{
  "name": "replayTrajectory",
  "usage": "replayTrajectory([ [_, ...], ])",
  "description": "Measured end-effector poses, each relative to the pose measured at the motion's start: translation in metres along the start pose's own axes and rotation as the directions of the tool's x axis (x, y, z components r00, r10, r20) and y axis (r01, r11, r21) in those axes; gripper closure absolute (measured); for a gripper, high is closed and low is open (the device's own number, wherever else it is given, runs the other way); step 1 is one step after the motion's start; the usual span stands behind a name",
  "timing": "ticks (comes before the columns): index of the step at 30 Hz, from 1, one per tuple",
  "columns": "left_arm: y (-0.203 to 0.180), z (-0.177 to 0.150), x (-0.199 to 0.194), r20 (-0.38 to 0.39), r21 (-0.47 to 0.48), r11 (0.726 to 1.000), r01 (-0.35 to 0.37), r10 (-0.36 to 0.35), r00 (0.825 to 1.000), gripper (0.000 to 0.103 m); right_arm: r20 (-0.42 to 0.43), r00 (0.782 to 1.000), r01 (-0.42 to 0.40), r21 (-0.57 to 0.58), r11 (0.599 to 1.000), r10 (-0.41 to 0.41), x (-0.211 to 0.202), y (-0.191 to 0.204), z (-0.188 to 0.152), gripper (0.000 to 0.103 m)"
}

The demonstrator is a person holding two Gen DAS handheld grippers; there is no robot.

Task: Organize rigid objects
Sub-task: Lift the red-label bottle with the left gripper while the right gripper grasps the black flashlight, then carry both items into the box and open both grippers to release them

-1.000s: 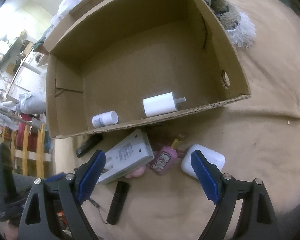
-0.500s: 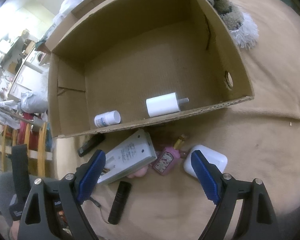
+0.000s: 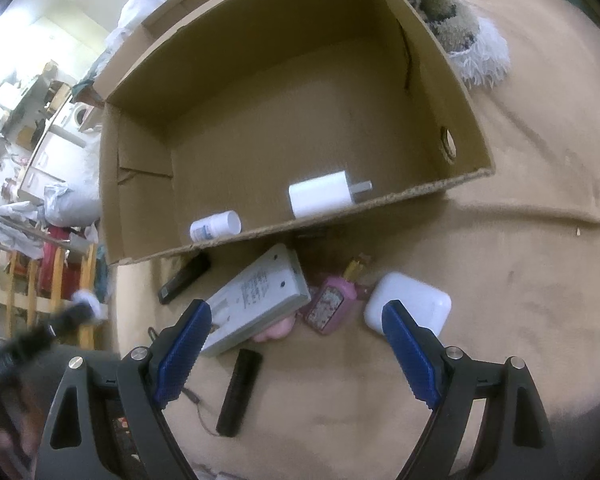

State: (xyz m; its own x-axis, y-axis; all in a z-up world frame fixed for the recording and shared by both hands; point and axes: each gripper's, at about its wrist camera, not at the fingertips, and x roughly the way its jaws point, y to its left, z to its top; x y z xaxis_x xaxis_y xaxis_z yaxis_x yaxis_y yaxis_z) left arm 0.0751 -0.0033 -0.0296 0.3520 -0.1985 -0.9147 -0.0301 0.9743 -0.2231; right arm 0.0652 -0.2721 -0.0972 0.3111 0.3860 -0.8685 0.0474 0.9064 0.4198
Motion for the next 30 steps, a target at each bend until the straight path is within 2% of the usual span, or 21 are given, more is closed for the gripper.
replayTrajectory([
  [2, 0.007, 0.009, -0.005, 0.008, 0.018, 0.999, -0.029, 0.029, 1.0, 0.059, -0.01, 0.999, -0.037, 0.01, 0.999, 0.037, -0.002, 0.0, -0.004, 0.01],
  [5, 0.011, 0.005, 0.009, -0.024, 0.032, 0.999, -0.035, 0.036, 0.999, 0.059, -0.046, 0.993, -0.108, 0.035, 0.994, 0.109, -0.002, 0.0, -0.013, 0.012],
  [6, 0.013, 0.002, 0.016, -0.026, 0.041, 0.998, -0.048, 0.049, 0.998, 0.059, -0.065, 0.988, -0.136, 0.045, 0.99, 0.139, 0.001, 0.001, -0.017, 0.02],
  [9, 0.016, -0.007, 0.029, -0.024, 0.055, 0.996, -0.076, 0.078, 0.997, 0.059, -0.149, 0.967, -0.198, 0.068, 0.978, 0.206, 0.017, 0.009, -0.032, 0.061],
  [10, 0.018, -0.009, 0.033, -0.026, 0.052, 0.996, -0.078, 0.079, 0.997, 0.059, -0.18, 0.959, -0.208, 0.074, 0.975, 0.218, 0.023, 0.013, -0.037, 0.064],
  [15, 0.021, -0.007, 0.041, -0.045, 0.029, 0.997, -0.072, 0.073, 0.996, 0.059, -0.289, 0.938, -0.158, 0.126, 0.979, 0.189, 0.062, 0.026, -0.056, 0.064],
  [18, 0.02, -0.005, 0.043, -0.044, 0.028, 0.997, -0.073, 0.074, 0.996, 0.059, -0.313, 0.945, -0.077, 0.077, 0.994, 0.097, 0.081, 0.042, -0.063, 0.064],
  [20, 0.019, -0.005, 0.044, -0.039, 0.031, 0.996, -0.082, 0.084, 0.996, 0.059, -0.295, 0.954, -0.042, 0.058, 0.997, 0.057, 0.083, 0.047, -0.065, 0.067],
  [22, 0.019, -0.006, 0.045, -0.043, 0.033, 0.996, -0.086, 0.087, 0.995, 0.059, -0.265, 0.964, -0.007, 0.035, 0.999, 0.016, 0.082, 0.05, -0.069, 0.079],
  [24, 0.019, -0.007, 0.045, -0.045, 0.029, 0.996, -0.08, 0.081, 0.996, 0.059, -0.239, 0.971, -0.016, 0.03, 0.999, 0.023, 0.078, 0.05, -0.072, 0.083],
  [27, 0.019, -0.008, 0.042, -0.03, 0.033, 0.995, -0.092, 0.093, 0.995, 0.059, -0.198, 0.98, -0.018, -0.005, 1.0, 0.016, 0.06, 0.054, -0.074, 0.083],
  [30, 0.02, -0.01, 0.038, -0.008, 0.03, 0.993, -0.11, 0.11, 0.994, 0.059, -0.139, 0.988, -0.072, -0.006, 0.997, 0.071, 0.032, 0.058, -0.069, 0.083],
])
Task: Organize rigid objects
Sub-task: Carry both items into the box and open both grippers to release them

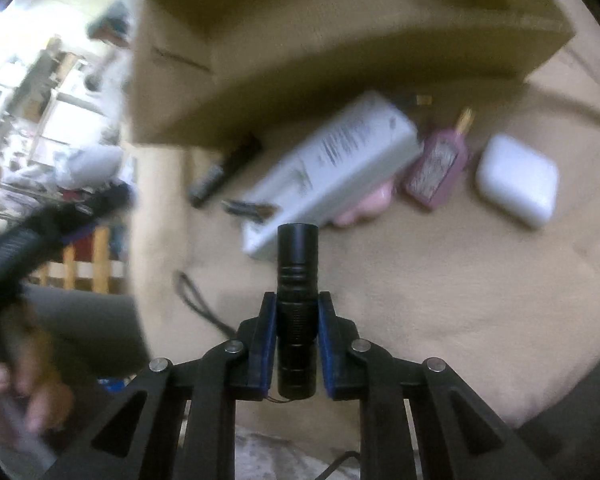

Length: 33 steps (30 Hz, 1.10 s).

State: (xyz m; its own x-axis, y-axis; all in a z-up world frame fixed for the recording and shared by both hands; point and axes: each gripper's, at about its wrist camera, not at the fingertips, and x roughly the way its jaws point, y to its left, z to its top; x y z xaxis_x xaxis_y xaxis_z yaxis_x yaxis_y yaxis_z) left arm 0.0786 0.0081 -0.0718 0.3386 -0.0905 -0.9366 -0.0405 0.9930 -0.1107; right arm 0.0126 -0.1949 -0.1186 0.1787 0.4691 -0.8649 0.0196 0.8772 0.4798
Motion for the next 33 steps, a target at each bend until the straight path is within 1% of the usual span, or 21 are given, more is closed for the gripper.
replayTrajectory([
  [4, 0.004, -0.001, -0.003, 0.012, -0.024, 1.0, -0.003, 0.003, 1.0, 0.059, 0.101, 0.993, -0.058, -0.032, 0.998, 0.06, -0.042, 0.008, 0.01, 0.083],
  [6, 0.003, -0.001, -0.01, 0.04, -0.013, 1.0, -0.01, 0.011, 0.999, 0.059, 0.152, 0.984, -0.091, -0.045, 0.995, 0.097, -0.064, 0.01, 0.02, 0.083],
  [8, 0.001, -0.001, -0.016, 0.062, -0.004, 1.0, -0.014, 0.014, 0.998, 0.059, 0.199, 0.972, -0.114, -0.065, 0.991, 0.125, -0.085, 0.014, 0.037, 0.083],
  [9, -0.001, 0.001, -0.021, 0.073, -0.002, 1.0, -0.012, 0.012, 0.997, 0.059, 0.228, 0.962, -0.133, -0.078, 0.988, 0.147, -0.098, 0.017, 0.045, 0.083],
  [11, -0.006, 0.007, -0.027, 0.085, -0.001, 1.0, -0.01, 0.01, 0.996, 0.059, 0.278, 0.946, -0.145, -0.104, 0.984, 0.169, -0.118, 0.022, 0.057, 0.083],
  [14, -0.016, 0.022, -0.038, 0.105, -0.008, 1.0, 0.011, -0.01, 0.994, 0.059, 0.347, 0.918, -0.154, -0.135, 0.979, 0.192, -0.145, 0.033, 0.092, 0.083],
  [17, -0.032, 0.046, -0.052, 0.157, 0.004, 1.0, 0.026, -0.026, 0.987, 0.059, 0.407, 0.892, -0.145, -0.159, 0.977, 0.199, -0.162, 0.034, 0.121, 0.083],
  [19, -0.046, 0.06, -0.055, 0.185, 0.031, 0.999, 0.017, -0.022, 0.982, 0.059, 0.443, 0.872, -0.147, -0.17, 0.974, 0.209, -0.17, 0.033, 0.136, 0.083],
  [21, -0.055, 0.07, -0.053, 0.197, 0.04, 0.999, 0.017, -0.025, 0.98, 0.059, 0.466, 0.861, -0.135, -0.178, 0.975, 0.204, -0.173, 0.03, 0.147, 0.083],
  [22, -0.06, 0.075, -0.048, 0.197, 0.043, 0.999, 0.013, -0.021, 0.98, 0.059, 0.468, 0.862, -0.123, -0.179, 0.976, 0.194, -0.169, 0.028, 0.153, 0.083],
  [23, -0.063, 0.078, -0.043, 0.192, 0.046, 0.999, 0.007, -0.016, 0.981, 0.059, 0.46, 0.87, -0.108, -0.173, 0.979, 0.177, -0.163, 0.025, 0.162, 0.083],
  [25, -0.072, 0.085, -0.024, 0.161, 0.061, 0.998, -0.002, -0.008, 0.987, 0.059, 0.422, 0.897, -0.08, -0.147, 0.986, 0.135, -0.139, 0.007, 0.166, 0.083],
  [27, -0.081, 0.088, -0.006, 0.136, 0.082, 0.997, -0.013, 0.001, 0.991, 0.059, 0.359, 0.926, -0.073, -0.123, 0.99, 0.113, -0.106, -0.009, 0.172, 0.083],
  [29, -0.089, 0.089, 0.009, 0.114, 0.1, 0.994, -0.032, 0.02, 0.993, 0.059, 0.298, 0.951, -0.064, -0.094, 0.994, 0.089, -0.075, -0.025, 0.174, 0.083],
  [31, -0.093, 0.092, 0.025, 0.088, 0.096, 0.995, -0.037, 0.028, 0.996, 0.059, 0.257, 0.965, -0.028, -0.093, 0.995, 0.051, -0.055, -0.032, 0.176, 0.083],
  [33, -0.096, 0.094, 0.036, 0.075, 0.098, 0.994, -0.039, 0.031, 0.997, 0.059, 0.227, 0.974, 0.0, -0.099, 0.995, 0.022, -0.043, -0.036, 0.18, 0.083],
])
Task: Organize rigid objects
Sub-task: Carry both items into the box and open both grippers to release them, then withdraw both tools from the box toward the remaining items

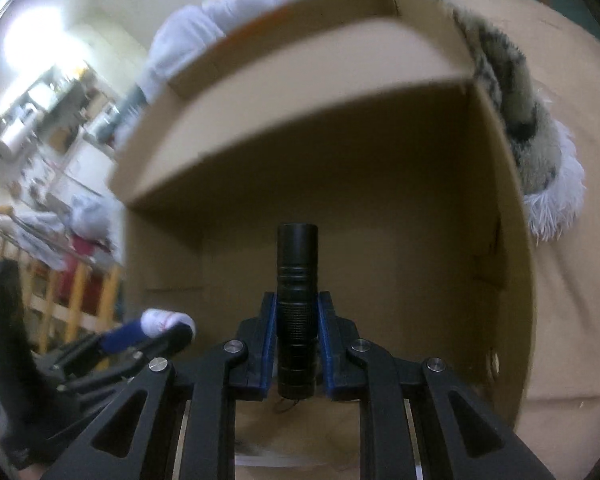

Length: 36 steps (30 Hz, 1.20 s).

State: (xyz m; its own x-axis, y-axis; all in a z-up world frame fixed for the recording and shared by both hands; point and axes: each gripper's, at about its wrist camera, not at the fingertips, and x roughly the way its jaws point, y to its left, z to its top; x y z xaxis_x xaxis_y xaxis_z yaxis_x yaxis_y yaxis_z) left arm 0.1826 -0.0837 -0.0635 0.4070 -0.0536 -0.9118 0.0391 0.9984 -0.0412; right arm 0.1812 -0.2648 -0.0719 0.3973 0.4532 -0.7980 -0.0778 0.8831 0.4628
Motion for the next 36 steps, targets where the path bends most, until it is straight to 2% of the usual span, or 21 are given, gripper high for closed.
replayTrajectory([
  [7, -0.021, 0.002, 0.023, -0.016, 0.075, 0.996, -0.047, 0.049, 0.999, 0.059, -0.06, 0.996, 0.063, -0.031, 0.998, -0.065, 0.031, -0.004, 0.001, 0.083],
  [10, -0.027, 0.0, 0.035, -0.025, 0.117, 0.986, -0.116, 0.12, 0.993, 0.059, -0.098, 0.993, 0.072, -0.01, 0.997, -0.073, 0.043, -0.006, 0.0, 0.083],
  [12, -0.033, 0.0, 0.037, 0.0, 0.152, 0.978, -0.146, 0.147, 0.989, 0.059, -0.115, 0.989, 0.089, -0.013, 0.996, -0.089, 0.047, -0.005, -0.004, 0.083],
  [15, -0.04, 0.0, 0.042, -0.012, 0.176, 0.975, -0.138, 0.142, 0.99, 0.059, -0.138, 0.986, 0.095, -0.01, 0.995, -0.095, 0.052, -0.005, -0.006, 0.083],
  [20, -0.04, 0.003, 0.049, -0.044, 0.15, 0.982, -0.113, 0.121, 0.992, 0.059, -0.145, 0.984, 0.102, 0.015, 0.995, -0.098, 0.055, -0.01, -0.004, 0.083],
  [26, -0.041, 0.002, 0.053, -0.058, 0.15, 0.982, -0.114, 0.124, 0.991, 0.059, -0.11, 0.991, 0.085, 0.03, 0.996, -0.082, 0.045, -0.018, -0.001, 0.081],
  [27, -0.04, 0.003, 0.052, -0.061, 0.155, 0.981, -0.113, 0.124, 0.99, 0.059, -0.102, 0.992, 0.083, 0.041, 0.996, -0.079, 0.043, -0.019, 0.0, 0.07],
  [28, -0.041, 0.004, 0.051, -0.061, 0.161, 0.981, -0.105, 0.116, 0.991, 0.058, -0.099, 0.992, 0.086, 0.061, 0.994, -0.08, 0.04, -0.021, 0.001, 0.043],
  [30, -0.042, 0.006, 0.046, -0.047, 0.172, 0.979, -0.11, 0.12, 0.992, 0.043, -0.068, 0.997, 0.054, 0.126, 0.991, -0.046, 0.031, -0.025, 0.002, 0.017],
  [31, -0.044, 0.006, 0.043, -0.041, 0.173, 0.978, -0.115, 0.124, 0.992, 0.033, -0.046, 0.999, 0.016, 0.148, 0.989, -0.01, 0.027, -0.027, 0.003, 0.017],
  [36, -0.043, 0.011, 0.028, -0.01, 0.169, 0.98, -0.102, 0.105, 0.994, 0.031, -0.023, 0.999, -0.026, 0.155, 0.988, 0.029, 0.012, -0.026, 0.009, 0.014],
])
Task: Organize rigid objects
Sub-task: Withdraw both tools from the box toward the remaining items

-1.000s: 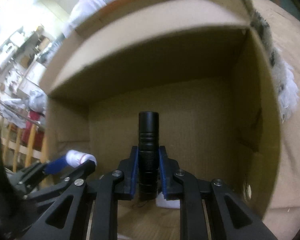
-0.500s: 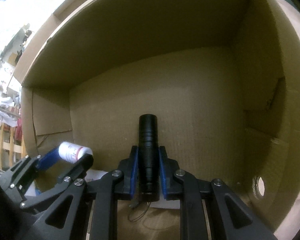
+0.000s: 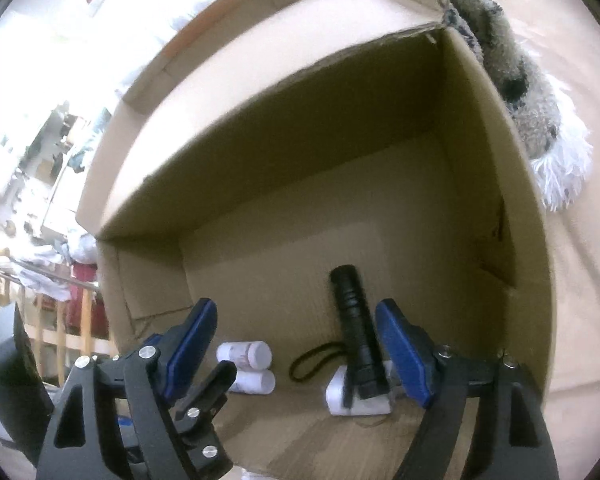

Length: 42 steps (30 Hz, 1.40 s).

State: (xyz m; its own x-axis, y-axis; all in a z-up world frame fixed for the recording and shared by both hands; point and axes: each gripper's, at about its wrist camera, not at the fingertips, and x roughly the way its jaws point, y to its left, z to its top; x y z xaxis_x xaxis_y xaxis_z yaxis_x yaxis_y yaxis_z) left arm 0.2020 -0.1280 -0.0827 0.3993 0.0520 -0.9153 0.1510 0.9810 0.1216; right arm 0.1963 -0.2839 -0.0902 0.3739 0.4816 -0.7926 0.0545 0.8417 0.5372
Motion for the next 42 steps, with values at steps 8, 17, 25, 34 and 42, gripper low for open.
replayTrajectory([
  [8, 0.023, -0.013, -0.027, 0.021, -0.075, 0.996, 0.038, -0.036, 0.999, 0.031, 0.017, 0.999, -0.048, 0.017, 0.999, 0.047, -0.008, -0.001, -0.005, 0.006],
  [17, 0.047, -0.04, -0.053, 0.022, -0.114, 0.99, 0.078, -0.076, 0.997, 0.031, 0.041, 0.999, -0.012, -0.024, 1.0, 0.013, -0.025, 0.01, -0.022, 0.006],
  [25, 0.063, -0.082, -0.063, 0.007, -0.143, 0.981, 0.131, -0.132, 0.991, 0.031, 0.036, 0.999, 0.005, -0.054, 0.999, -0.003, -0.045, 0.011, -0.06, 0.007],
  [34, 0.057, -0.113, -0.005, -0.178, -0.218, 0.947, 0.235, -0.275, 0.945, 0.032, 0.021, 0.999, -0.037, 0.025, 0.999, 0.036, -0.061, -0.005, -0.102, 0.007],
  [42, 0.041, -0.117, 0.027, -0.256, -0.247, 0.939, 0.239, -0.301, 0.919, 0.048, -0.009, 0.998, -0.061, 0.086, 0.994, 0.062, -0.052, -0.015, -0.1, 0.007],
])
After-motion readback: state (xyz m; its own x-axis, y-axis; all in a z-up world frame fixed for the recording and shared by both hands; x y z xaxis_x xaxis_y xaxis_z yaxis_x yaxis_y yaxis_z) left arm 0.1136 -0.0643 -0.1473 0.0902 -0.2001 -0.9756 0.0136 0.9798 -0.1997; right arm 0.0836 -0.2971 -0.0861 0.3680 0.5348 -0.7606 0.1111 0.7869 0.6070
